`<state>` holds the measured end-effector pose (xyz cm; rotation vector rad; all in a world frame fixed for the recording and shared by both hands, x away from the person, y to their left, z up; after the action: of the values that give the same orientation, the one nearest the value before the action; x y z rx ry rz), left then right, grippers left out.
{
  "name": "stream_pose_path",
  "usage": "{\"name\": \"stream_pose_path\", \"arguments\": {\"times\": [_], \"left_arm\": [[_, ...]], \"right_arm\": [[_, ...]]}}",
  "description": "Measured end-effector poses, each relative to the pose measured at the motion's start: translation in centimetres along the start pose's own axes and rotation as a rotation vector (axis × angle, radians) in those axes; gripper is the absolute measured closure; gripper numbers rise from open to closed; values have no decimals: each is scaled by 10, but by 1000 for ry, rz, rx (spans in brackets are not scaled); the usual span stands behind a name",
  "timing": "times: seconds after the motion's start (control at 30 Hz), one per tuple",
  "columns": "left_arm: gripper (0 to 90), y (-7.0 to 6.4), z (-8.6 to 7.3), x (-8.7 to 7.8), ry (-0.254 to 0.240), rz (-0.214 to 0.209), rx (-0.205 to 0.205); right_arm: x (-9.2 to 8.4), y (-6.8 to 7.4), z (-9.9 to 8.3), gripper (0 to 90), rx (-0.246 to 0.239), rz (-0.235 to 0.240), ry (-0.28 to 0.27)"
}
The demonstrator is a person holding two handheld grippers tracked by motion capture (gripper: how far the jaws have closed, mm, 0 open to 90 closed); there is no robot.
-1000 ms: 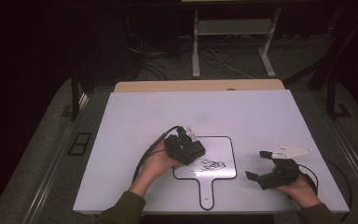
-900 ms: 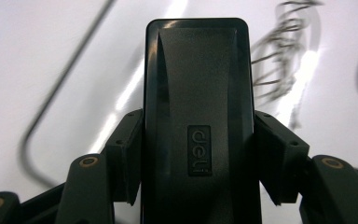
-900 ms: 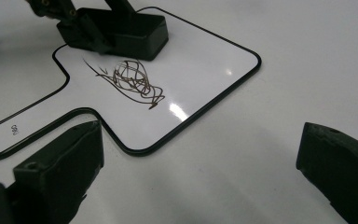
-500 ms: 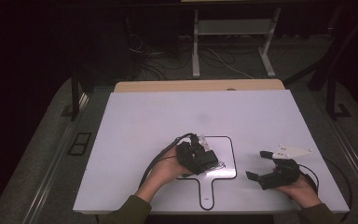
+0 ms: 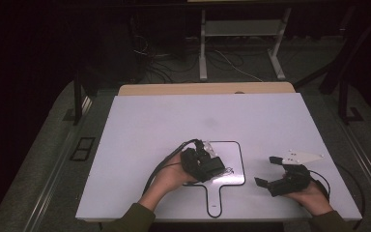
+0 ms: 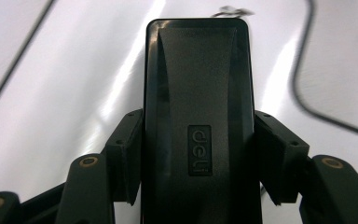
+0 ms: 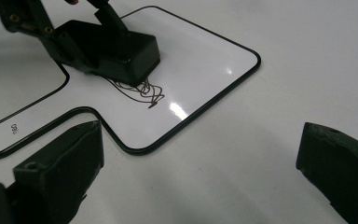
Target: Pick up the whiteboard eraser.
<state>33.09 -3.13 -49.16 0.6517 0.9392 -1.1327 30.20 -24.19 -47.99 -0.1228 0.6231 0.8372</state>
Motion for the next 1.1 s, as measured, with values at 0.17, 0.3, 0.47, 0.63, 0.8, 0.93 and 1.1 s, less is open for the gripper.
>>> {"name": "stream_pose_path", "arguments": {"times": [0.17,0.3,0.47,0.63,0.8,0.93,1.1], "left_arm": [[390,3,1,0,0,2,1],[390,22,-6,-4,6,52,-43],[390,28,-11,-7,5,70,-73],[390,6,-1,-1,0,30,-15],[390,-8,6,4,0,10,22],[390,2,5,3,-9,30,1],[390,22,-4,-3,6,75,-34]], "right_arm": [[-1,0,0,0,2,-1,-1],[-1,-1,0,0,3,-2,-3],[-1,-1,0,0,2,0,-4],[-1,0,0,0,-1,-1,-2],[-1,0,0,0,0,-1,-2],[-1,0,0,0,1,-2,-3],[-2,0,0,0,3,-2,-4]]}}
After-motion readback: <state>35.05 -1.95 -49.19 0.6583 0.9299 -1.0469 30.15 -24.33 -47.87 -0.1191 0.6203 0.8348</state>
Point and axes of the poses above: each handheld gripper's, and its own axes: x roughly forward along the jaws, z roughly out of its top, y roughly to its left, the point moved 8 cm from there along x, roughly forward along the jaws
